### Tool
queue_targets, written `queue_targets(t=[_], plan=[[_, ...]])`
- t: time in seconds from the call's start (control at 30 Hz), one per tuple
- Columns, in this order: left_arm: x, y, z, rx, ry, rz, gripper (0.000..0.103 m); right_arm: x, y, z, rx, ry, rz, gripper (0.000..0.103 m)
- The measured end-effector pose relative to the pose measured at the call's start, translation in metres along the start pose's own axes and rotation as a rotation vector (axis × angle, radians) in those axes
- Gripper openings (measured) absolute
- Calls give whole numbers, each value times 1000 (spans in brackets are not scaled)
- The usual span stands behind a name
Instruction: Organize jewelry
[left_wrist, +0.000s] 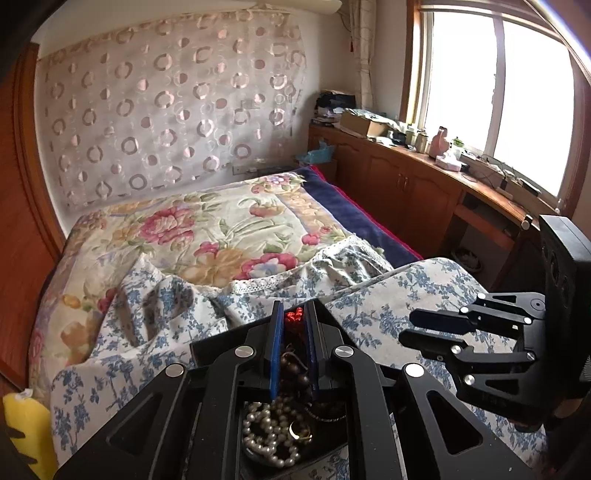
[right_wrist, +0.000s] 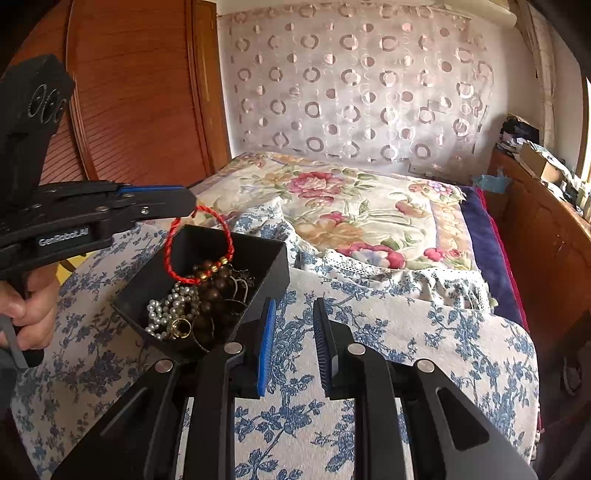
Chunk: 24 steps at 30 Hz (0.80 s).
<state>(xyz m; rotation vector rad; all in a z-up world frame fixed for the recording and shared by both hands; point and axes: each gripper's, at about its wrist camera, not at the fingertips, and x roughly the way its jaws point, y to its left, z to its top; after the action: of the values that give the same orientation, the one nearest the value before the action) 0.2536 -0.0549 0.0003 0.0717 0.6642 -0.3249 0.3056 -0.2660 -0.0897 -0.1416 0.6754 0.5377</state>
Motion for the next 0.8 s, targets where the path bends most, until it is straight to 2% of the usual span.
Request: queue_targets(t=[0.07,0.13,0.17,0.23,0.33,0.4,0.47,0.5,0.6,0.67,0.8], plan=[[0,-1,1,-4,3,4,12,-4,0,-2,3,-7,1,23],[-2,-1,3,-13,-1,3,21,-7,0,-3,7,-12,3,23],[-5,0,1,-15,-4,8,28,-9,0,-3,9,-14,4,23],[-8,1,-1,-17,-7,18,33,-13,2,-5,7,-18,1,23],[-15,3,-9,-24,-11,48,52,-19,4,-6,17,-29,1,23],[-24,6,-16,-40,-14,79,71,-24,7,-6,24,-36,0,23],[-32,11,-22,-63,-10,98,77,-29,11,-8,30,-44,-2,23],[-37,13,-26,-71,-8,109,82,-32,13,-9,34,-49,-4,25],[-54,17,-36,-75,-24,163,92,-40,17,-10,50,-68,-4,48],[-66,18,-41,-77,-39,182,95,-48,22,-11,56,-90,-17,52],[-94,17,-50,-80,-69,225,95,-62,31,-13,64,-118,-31,69]])
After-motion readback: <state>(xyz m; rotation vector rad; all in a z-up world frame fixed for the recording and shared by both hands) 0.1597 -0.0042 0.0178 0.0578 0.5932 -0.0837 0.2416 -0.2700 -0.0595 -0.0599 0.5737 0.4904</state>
